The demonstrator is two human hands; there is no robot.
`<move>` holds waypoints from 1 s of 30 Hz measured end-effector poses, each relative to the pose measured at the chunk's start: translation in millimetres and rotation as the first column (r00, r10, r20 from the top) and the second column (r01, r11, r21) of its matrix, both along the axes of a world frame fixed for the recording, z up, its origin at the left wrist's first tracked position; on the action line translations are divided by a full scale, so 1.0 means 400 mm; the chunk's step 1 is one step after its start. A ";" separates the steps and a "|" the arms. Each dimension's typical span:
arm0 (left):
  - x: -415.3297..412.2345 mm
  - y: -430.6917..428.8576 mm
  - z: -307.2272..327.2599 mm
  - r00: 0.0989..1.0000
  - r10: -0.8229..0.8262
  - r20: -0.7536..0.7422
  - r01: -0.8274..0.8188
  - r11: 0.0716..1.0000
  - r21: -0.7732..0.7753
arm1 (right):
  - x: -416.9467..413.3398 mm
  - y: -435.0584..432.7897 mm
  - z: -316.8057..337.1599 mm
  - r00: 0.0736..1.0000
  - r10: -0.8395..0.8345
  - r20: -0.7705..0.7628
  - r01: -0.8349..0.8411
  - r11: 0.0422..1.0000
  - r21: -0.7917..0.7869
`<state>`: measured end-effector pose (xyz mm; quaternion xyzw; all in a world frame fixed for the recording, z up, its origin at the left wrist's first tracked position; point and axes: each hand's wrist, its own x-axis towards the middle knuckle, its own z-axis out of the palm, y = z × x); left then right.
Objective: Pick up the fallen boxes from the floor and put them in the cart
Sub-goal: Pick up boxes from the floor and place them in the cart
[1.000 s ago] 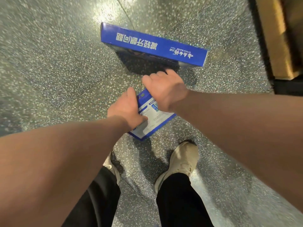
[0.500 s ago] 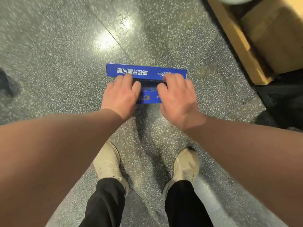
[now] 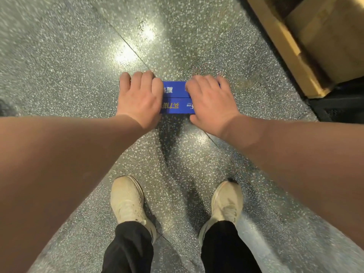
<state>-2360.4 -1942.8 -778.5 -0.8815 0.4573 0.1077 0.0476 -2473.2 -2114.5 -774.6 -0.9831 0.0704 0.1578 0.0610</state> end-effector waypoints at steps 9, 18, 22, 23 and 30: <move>0.025 -0.011 -0.018 0.997 0.007 -0.080 0.001 0.995 0.095 | 0.035 -0.015 -0.003 0.997 0.031 -0.074 -0.031 1.000 0.002; 0.040 -0.017 -0.001 0.995 -0.021 -0.099 0.038 0.984 0.171 | 0.053 0.021 0.005 0.991 -0.001 -0.134 -0.004 0.999 -0.039; 0.032 0.023 0.099 0.993 0.033 -0.116 -0.013 0.986 0.164 | 0.078 0.037 0.119 0.985 0.088 -0.151 -0.095 0.995 -0.040; 0.037 0.036 0.145 0.993 0.042 -0.112 -0.023 0.987 0.160 | 0.088 0.043 0.165 0.983 0.109 -0.151 -0.114 0.993 -0.027; 0.129 0.118 0.670 0.988 0.096 -0.125 -0.073 0.982 0.176 | 0.205 0.099 0.673 0.973 0.180 -0.147 -0.179 0.984 0.016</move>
